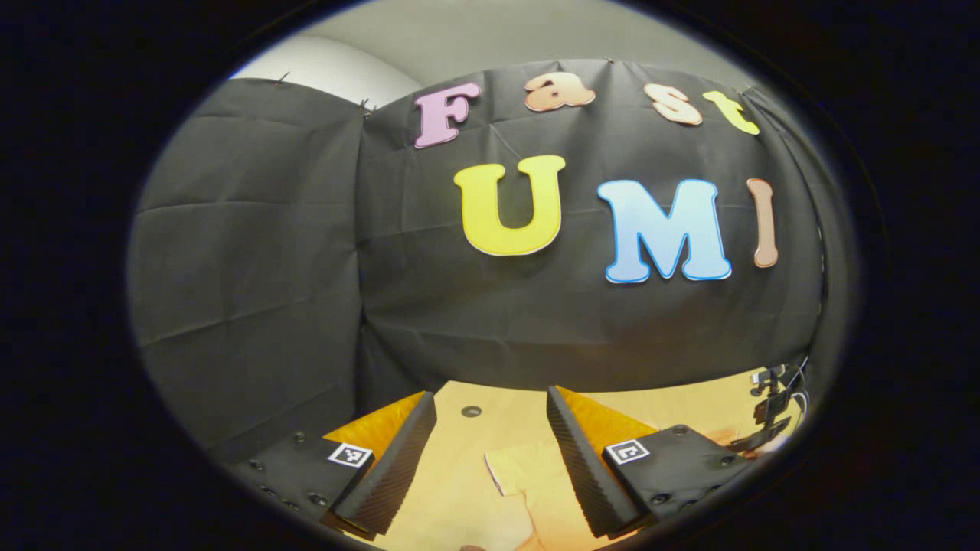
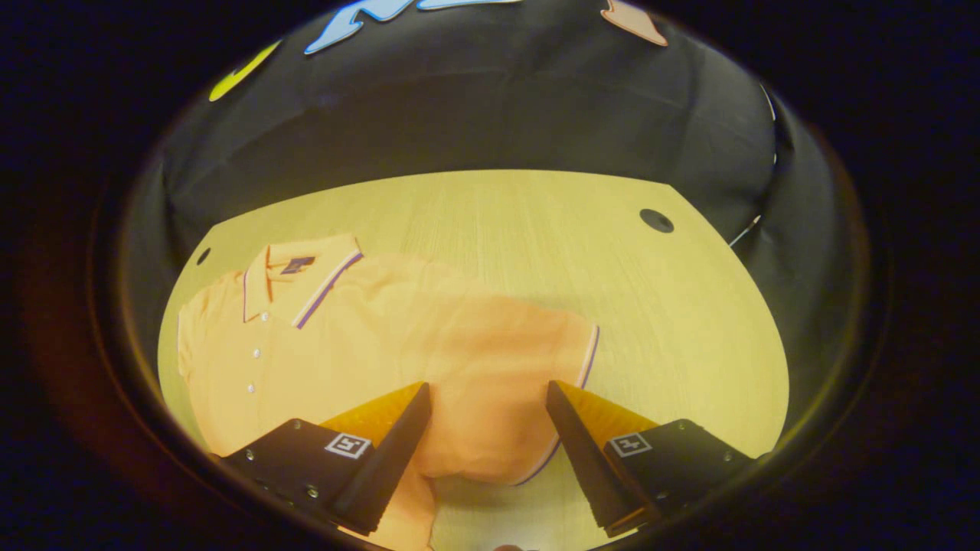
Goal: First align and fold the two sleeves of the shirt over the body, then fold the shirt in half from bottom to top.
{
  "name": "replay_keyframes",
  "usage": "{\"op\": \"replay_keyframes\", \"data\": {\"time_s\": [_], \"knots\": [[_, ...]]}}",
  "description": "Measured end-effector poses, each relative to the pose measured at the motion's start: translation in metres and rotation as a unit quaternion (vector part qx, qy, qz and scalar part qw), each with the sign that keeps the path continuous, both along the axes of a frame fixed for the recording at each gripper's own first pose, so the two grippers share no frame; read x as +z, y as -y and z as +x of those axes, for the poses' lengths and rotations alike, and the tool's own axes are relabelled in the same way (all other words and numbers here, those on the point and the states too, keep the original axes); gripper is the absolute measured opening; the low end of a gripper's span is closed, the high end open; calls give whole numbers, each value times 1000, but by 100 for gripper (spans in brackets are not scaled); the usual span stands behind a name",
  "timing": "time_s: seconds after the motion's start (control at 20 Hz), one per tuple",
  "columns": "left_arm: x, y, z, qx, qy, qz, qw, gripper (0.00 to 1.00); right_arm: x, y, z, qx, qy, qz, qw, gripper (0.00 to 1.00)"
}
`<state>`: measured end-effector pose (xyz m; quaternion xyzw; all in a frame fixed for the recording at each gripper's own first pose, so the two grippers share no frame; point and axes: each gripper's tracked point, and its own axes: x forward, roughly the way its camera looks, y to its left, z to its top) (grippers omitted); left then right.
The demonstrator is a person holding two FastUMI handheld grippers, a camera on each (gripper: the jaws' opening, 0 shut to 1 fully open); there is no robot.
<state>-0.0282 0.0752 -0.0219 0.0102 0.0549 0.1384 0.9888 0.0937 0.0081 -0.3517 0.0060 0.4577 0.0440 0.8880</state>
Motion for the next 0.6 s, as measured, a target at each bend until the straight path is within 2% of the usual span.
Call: {"op": "replay_keyframes", "data": {"time_s": [0.2,0.35,0.45,0.5,0.55,0.6], "knots": [[-1,-1,1,3,0,-3,1000,96,1,-1,2,0,6,-2,1000,97],[-2,0,2,2,1,-6,1000,94,1,-2,3,0,13,2,1000,98],[-2,2,2,0,2,-8,1000,94,1,-4,4,5,15,5,1000,94],[-2,4,1,0,3,-9,1000,96,2,-5,3,7,15,6,1000,94],[-2,3,-1,0,4,-9,1000,95,4,-4,4,5,15,6,1000,77],[-2,3,-2,0,4,-10,1000,96,2,-5,5,3,13,7,1000,73]]}}
